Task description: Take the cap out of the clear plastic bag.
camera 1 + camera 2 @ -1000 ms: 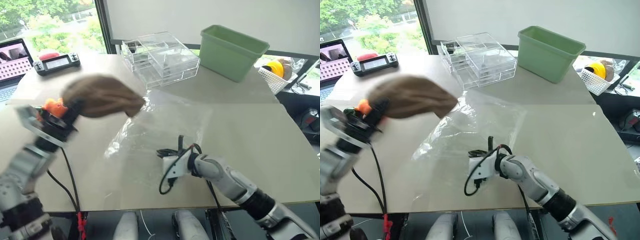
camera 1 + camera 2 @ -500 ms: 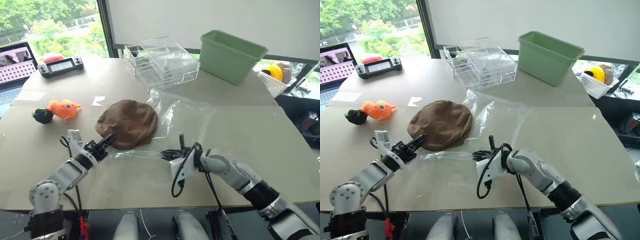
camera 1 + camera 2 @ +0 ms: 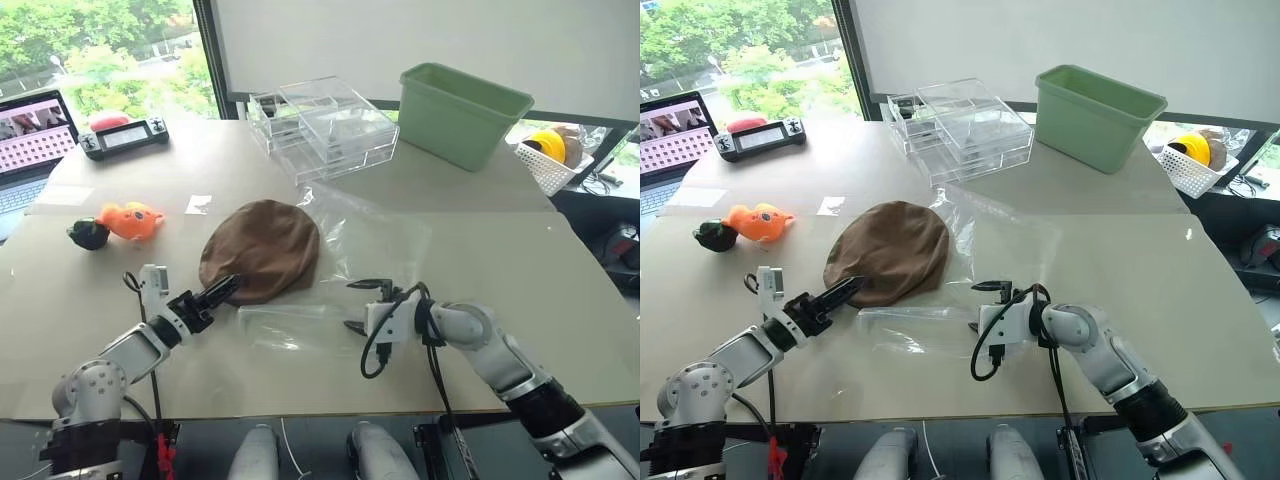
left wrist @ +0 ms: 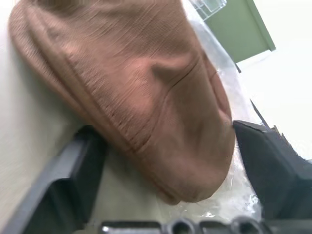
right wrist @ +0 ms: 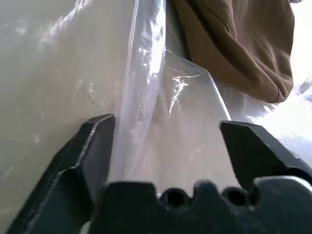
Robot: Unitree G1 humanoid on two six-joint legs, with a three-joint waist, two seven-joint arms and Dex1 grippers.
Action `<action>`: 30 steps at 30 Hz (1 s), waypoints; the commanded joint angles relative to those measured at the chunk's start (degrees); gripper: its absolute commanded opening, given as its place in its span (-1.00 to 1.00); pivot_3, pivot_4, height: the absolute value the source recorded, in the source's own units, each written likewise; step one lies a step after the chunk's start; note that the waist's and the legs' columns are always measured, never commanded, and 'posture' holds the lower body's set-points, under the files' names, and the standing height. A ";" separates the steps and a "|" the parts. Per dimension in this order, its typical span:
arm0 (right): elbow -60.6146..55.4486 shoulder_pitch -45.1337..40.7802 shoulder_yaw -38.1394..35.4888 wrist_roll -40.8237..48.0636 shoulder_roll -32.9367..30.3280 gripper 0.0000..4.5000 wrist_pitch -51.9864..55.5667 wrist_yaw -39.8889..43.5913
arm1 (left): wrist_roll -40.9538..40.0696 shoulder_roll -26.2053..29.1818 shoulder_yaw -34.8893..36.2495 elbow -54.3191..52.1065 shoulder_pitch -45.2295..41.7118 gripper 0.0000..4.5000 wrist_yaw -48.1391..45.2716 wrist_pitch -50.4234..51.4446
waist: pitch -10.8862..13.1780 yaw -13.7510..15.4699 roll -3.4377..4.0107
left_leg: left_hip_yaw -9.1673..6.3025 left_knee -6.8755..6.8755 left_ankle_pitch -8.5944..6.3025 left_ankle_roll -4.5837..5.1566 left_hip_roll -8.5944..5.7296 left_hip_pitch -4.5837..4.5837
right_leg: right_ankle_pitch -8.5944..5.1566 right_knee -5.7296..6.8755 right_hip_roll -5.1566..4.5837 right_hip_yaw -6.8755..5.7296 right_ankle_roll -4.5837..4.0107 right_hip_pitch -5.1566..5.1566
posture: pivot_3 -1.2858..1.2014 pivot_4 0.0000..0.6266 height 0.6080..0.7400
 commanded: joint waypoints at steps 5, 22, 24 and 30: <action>-17.70 -0.05 -5.65 13.67 4.59 0.99 20.56 4.14 | 7.75 5.19 0.02 3.17 0.37 1.00 -6.95 -2.15 | 0.00 -0.42 0.02 | 0.01 -0.05 0.00 0.00 0.03 -0.03 | -0.01 -0.02 0.02 0.03 0.00 -0.06 | 0.03 -0.52 0.92; -4.94 -3.66 -43.06 29.03 22.79 0.99 41.96 -34.79 | 37.88 5.45 5.51 12.28 -6.30 1.00 11.81 -31.61 | 0.12 1.61 -0.14 | -0.03 -0.15 -0.01 0.00 0.05 -1.09 | 0.28 -0.27 0.00 -0.10 -0.42 -0.99 | 0.03 -0.52 0.92; -4.23 -1.46 -42.76 26.43 21.74 0.99 38.45 -36.36 | 40.75 3.56 5.18 13.88 -7.26 1.00 14.27 -35.12 | 0.16 1.54 -0.08 | 0.00 -0.13 -0.01 0.00 0.04 -1.23 | 0.29 -0.23 -0.01 -0.06 -0.42 -1.12 | 0.03 -0.52 0.92; -3.08 4.72 -38.74 19.79 17.68 0.99 29.97 -37.05 | 44.64 -1.00 5.16 17.88 -9.46 1.00 19.05 -40.42 | 0.15 0.69 -0.08 | 0.06 -0.05 -0.01 0.01 0.04 -1.16 | 0.35 -0.21 -0.02 -0.02 -0.35 -1.03 | 0.03 -0.52 0.92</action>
